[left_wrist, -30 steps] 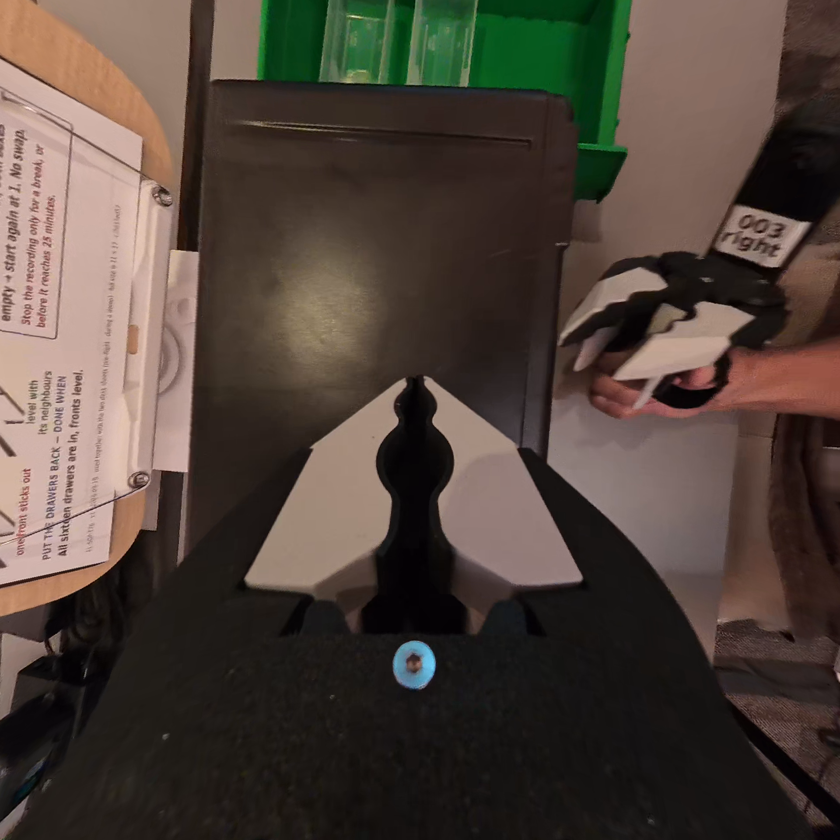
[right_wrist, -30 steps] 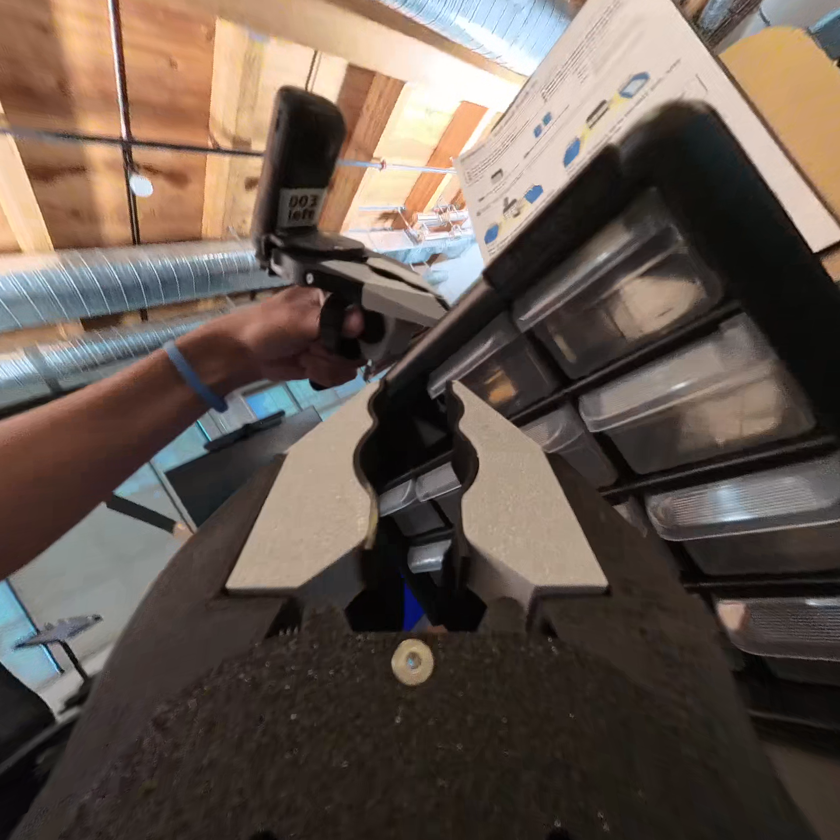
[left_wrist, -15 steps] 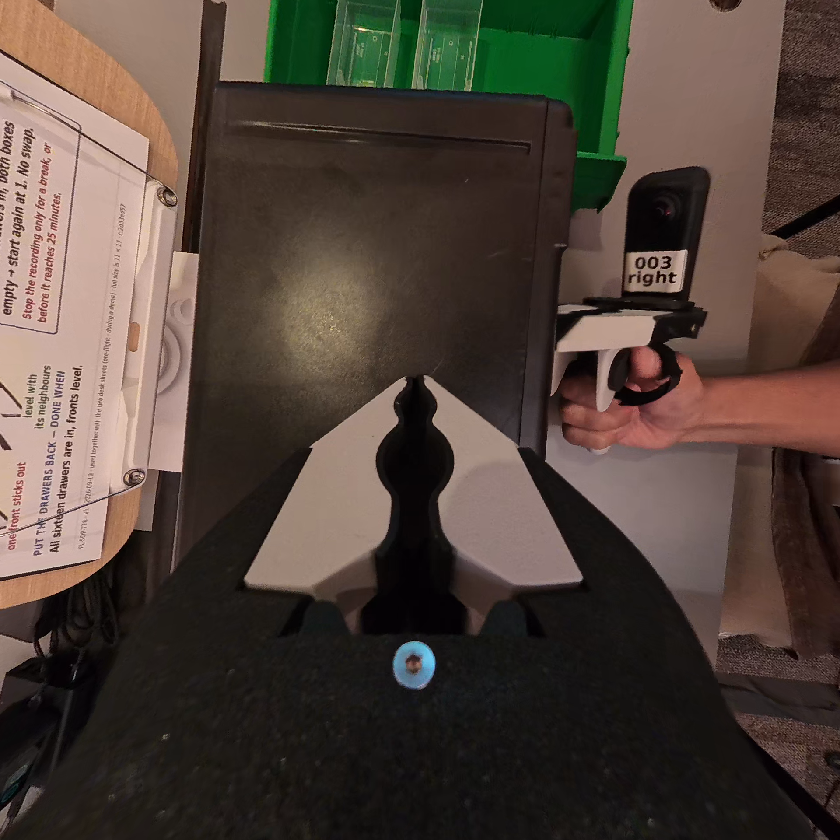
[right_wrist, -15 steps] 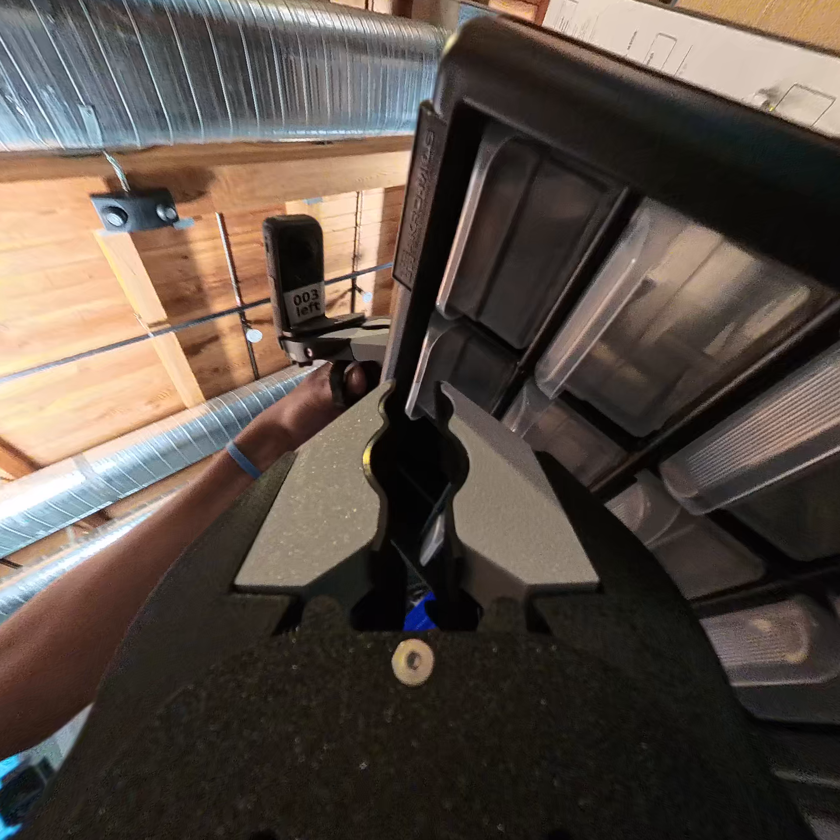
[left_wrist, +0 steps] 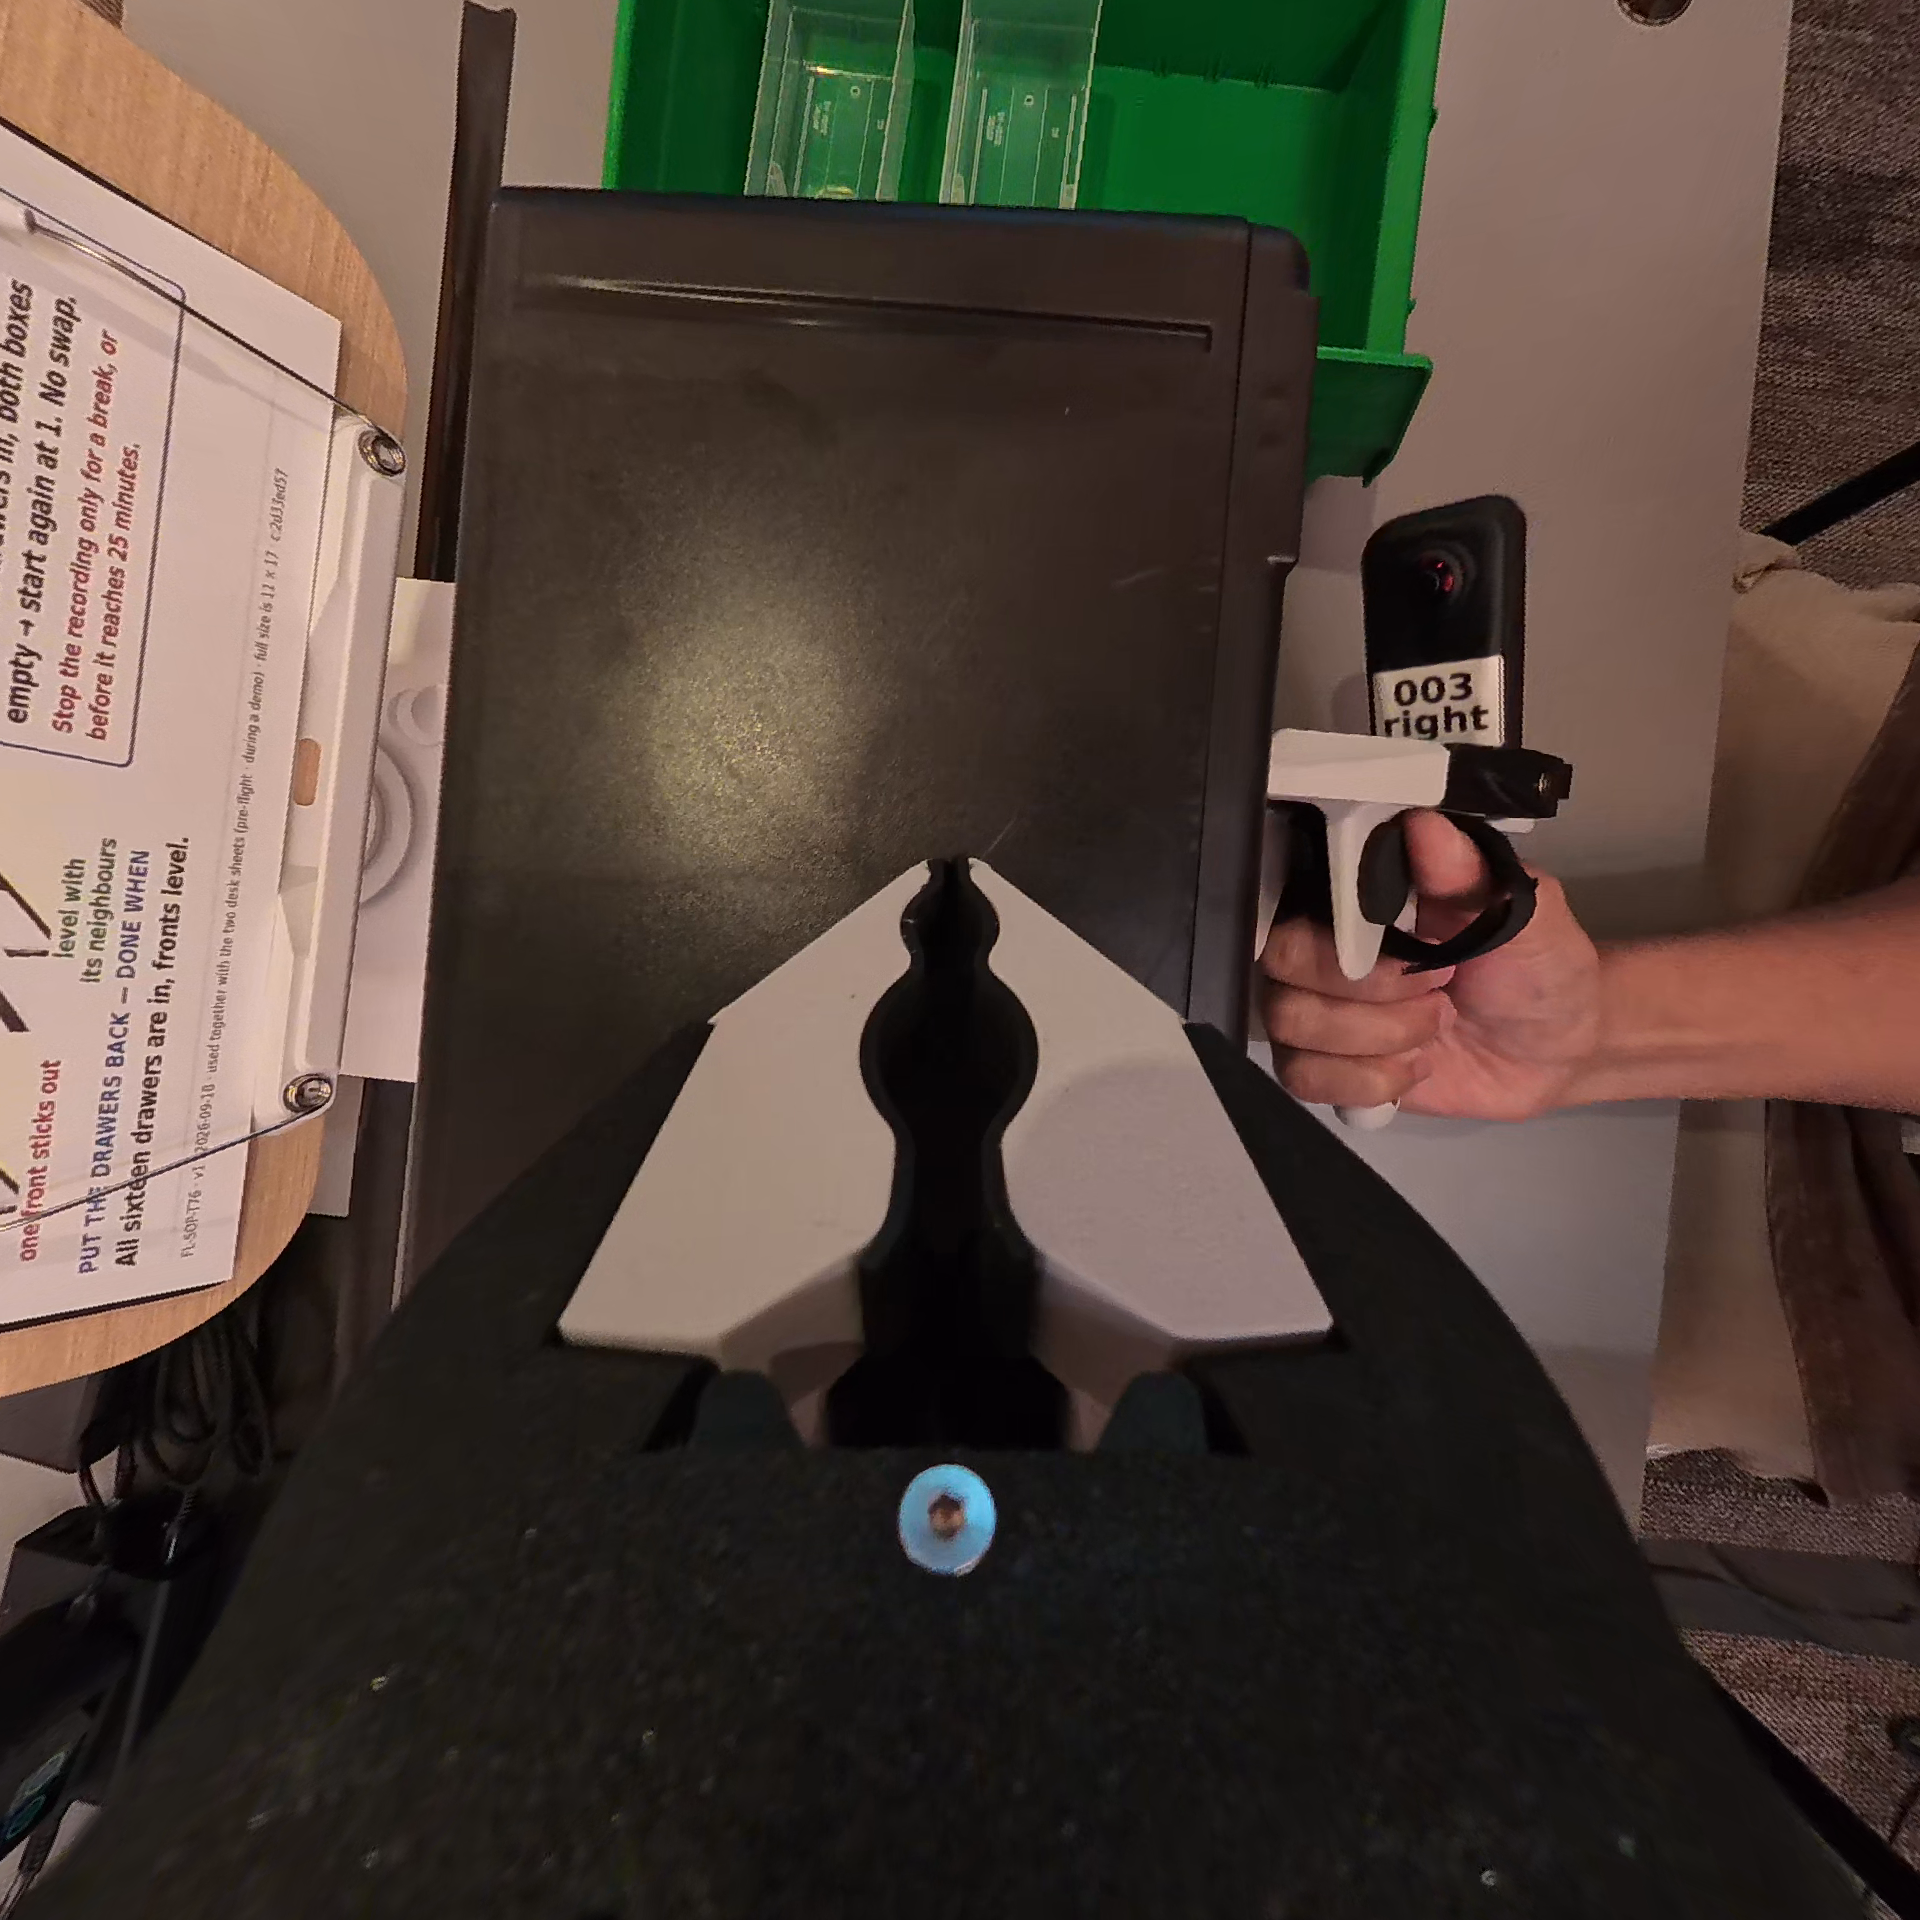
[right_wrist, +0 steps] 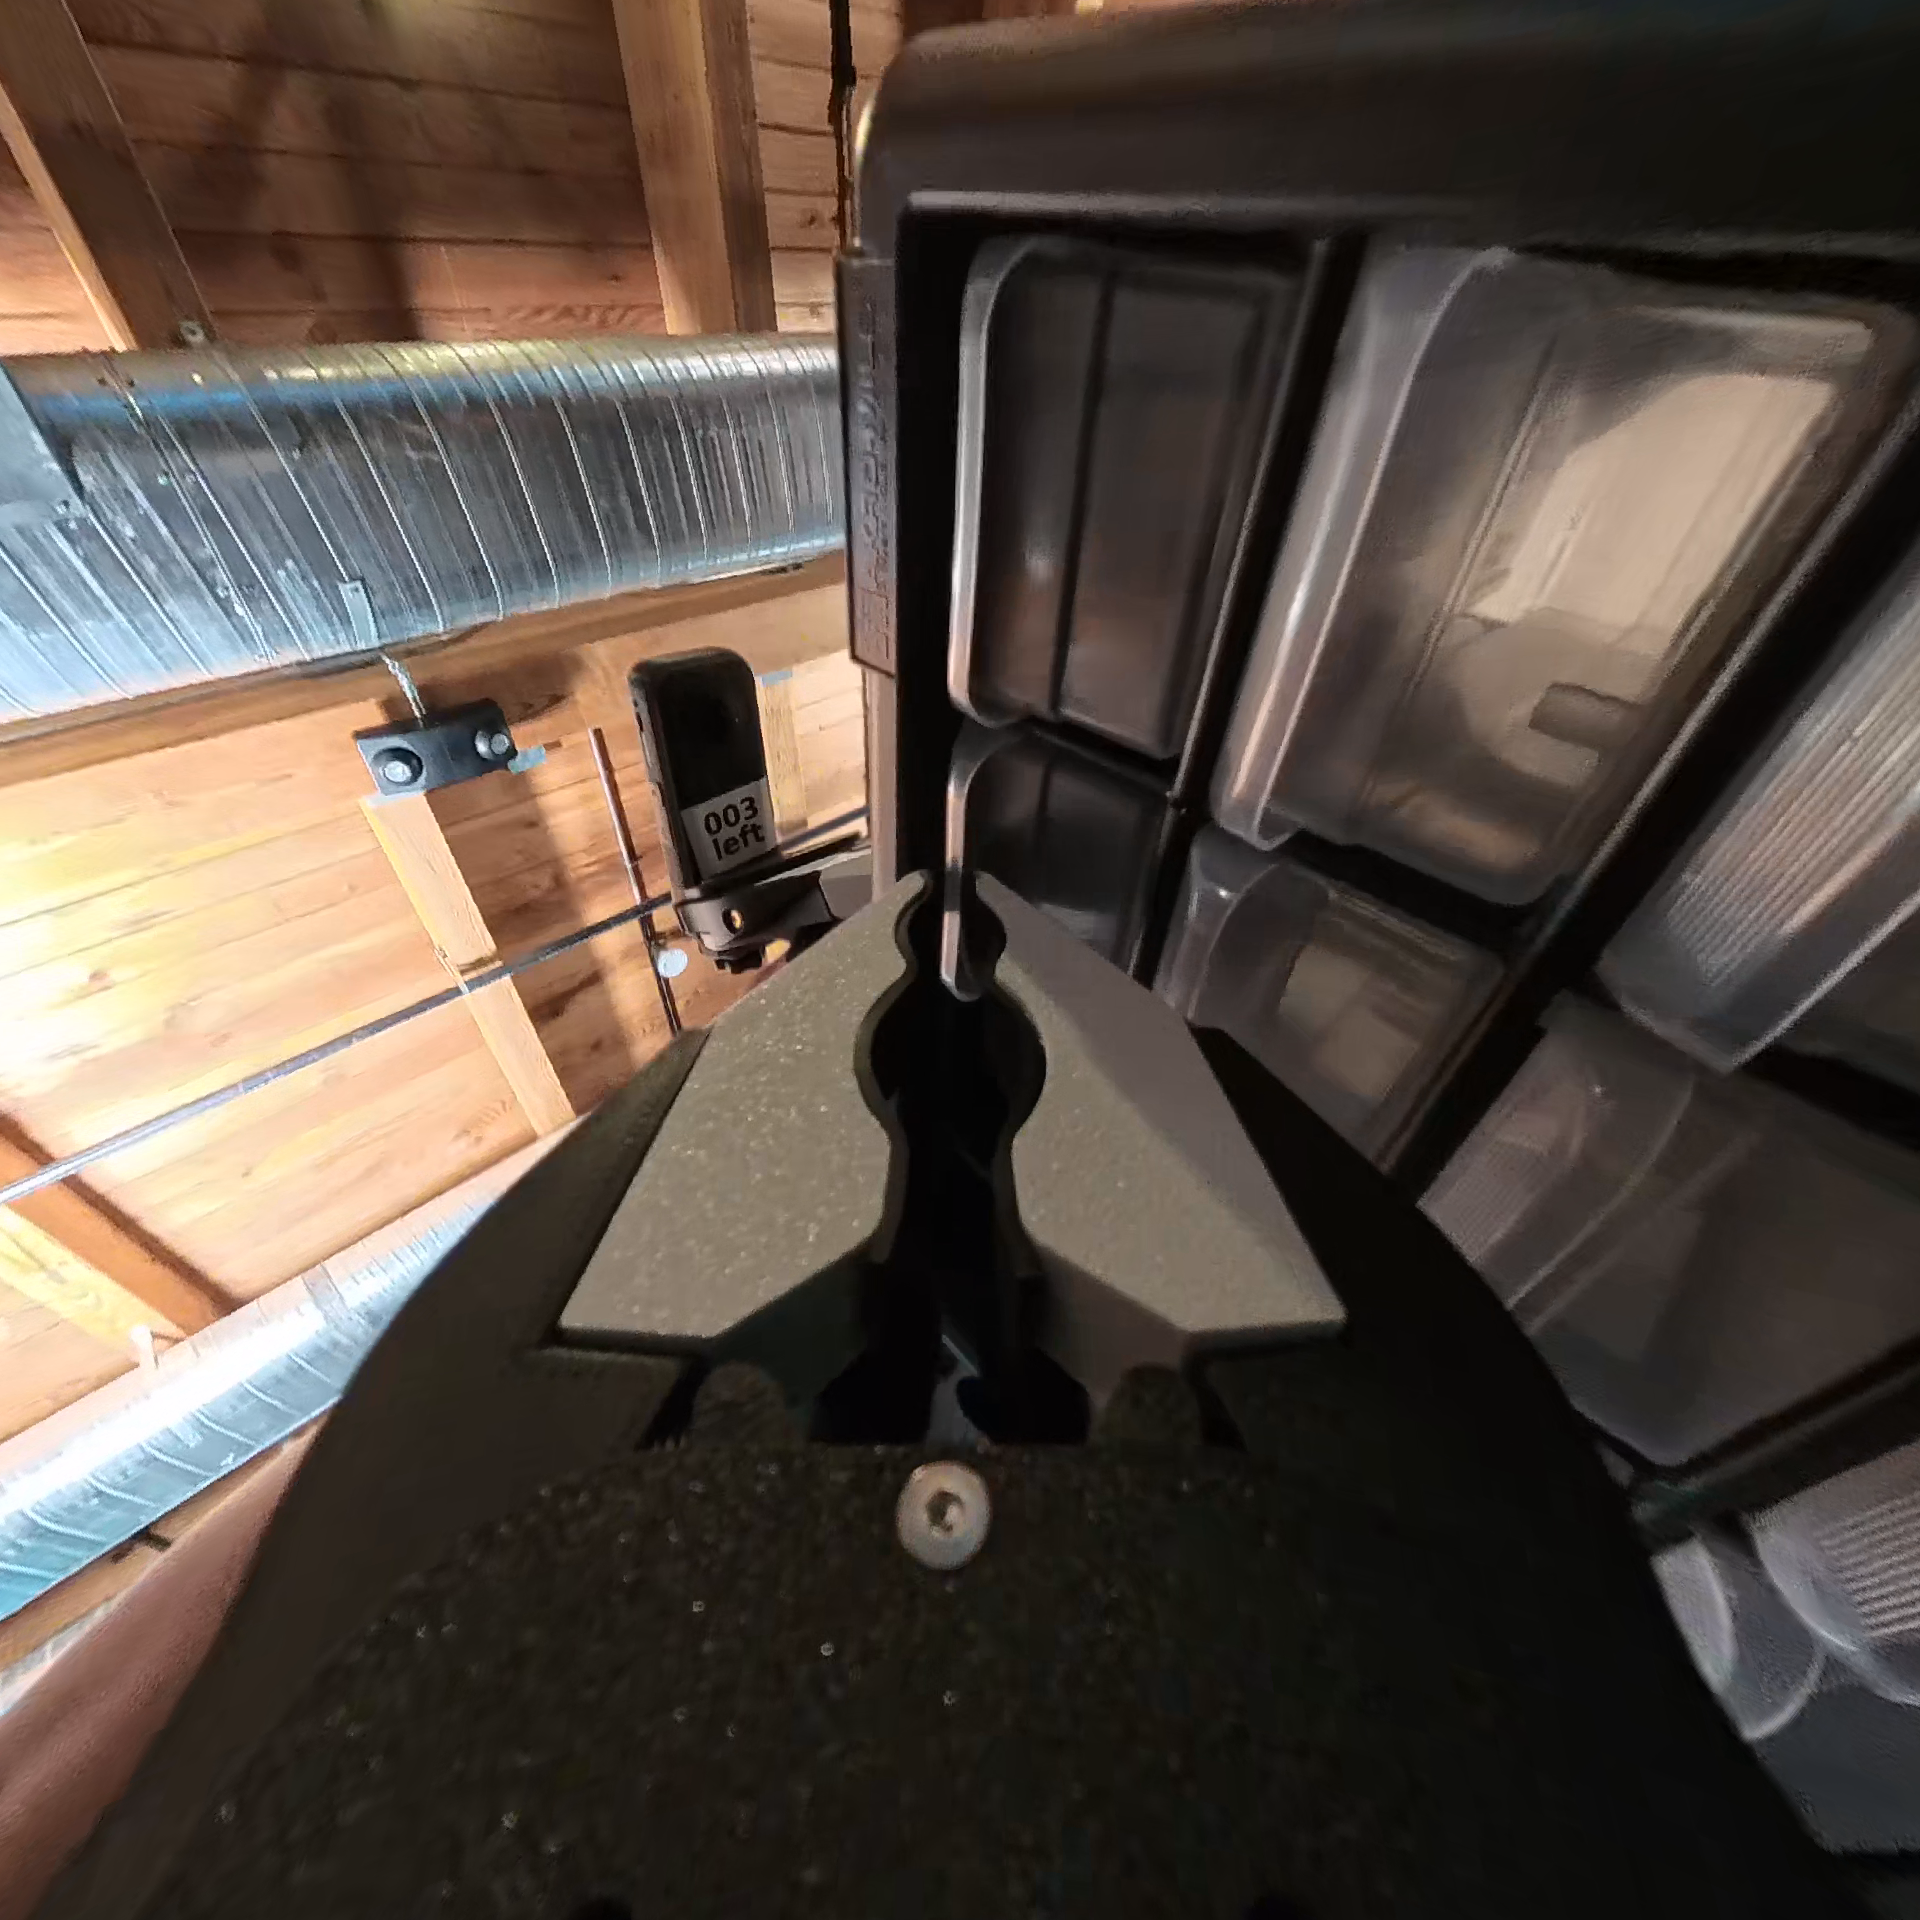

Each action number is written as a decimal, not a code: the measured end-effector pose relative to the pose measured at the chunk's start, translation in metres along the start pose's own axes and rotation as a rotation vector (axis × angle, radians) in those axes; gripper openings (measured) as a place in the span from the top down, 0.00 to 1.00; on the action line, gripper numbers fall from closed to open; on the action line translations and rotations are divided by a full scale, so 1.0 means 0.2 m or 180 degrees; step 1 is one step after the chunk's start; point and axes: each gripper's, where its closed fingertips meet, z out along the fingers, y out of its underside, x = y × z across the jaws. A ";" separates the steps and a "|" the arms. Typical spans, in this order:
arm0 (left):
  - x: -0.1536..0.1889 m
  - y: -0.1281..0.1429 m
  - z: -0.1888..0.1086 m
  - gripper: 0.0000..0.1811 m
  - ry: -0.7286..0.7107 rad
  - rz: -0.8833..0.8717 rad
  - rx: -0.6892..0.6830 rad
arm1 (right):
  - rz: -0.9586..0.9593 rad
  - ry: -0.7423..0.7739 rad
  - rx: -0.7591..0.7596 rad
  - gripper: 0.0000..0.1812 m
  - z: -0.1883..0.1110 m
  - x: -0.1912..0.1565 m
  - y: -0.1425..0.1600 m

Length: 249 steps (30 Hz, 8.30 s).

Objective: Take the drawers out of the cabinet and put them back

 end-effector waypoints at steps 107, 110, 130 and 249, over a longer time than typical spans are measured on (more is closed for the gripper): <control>-0.01 -0.01 0.01 1.00 -0.0124 -0.0243 -0.0124 | 0.0266 0.0248 0.0016 0.99 -0.39 -0.63 0.04; -0.01 -0.01 0.01 1.00 -0.0122 -0.0252 -0.0118 | 0.0264 0.0282 -0.0040 0.99 -0.41 -0.61 0.04; -0.01 -0.01 0.01 1.00 -0.0044 -0.0300 -0.0012 | 0.0446 0.1144 -0.1033 0.99 -0.88 -0.42 -0.08; -0.01 -0.01 0.00 1.00 0.0039 -0.0289 -0.0206 | -0.4932 0.0157 -0.8473 0.66 -0.81 0.68 -1.26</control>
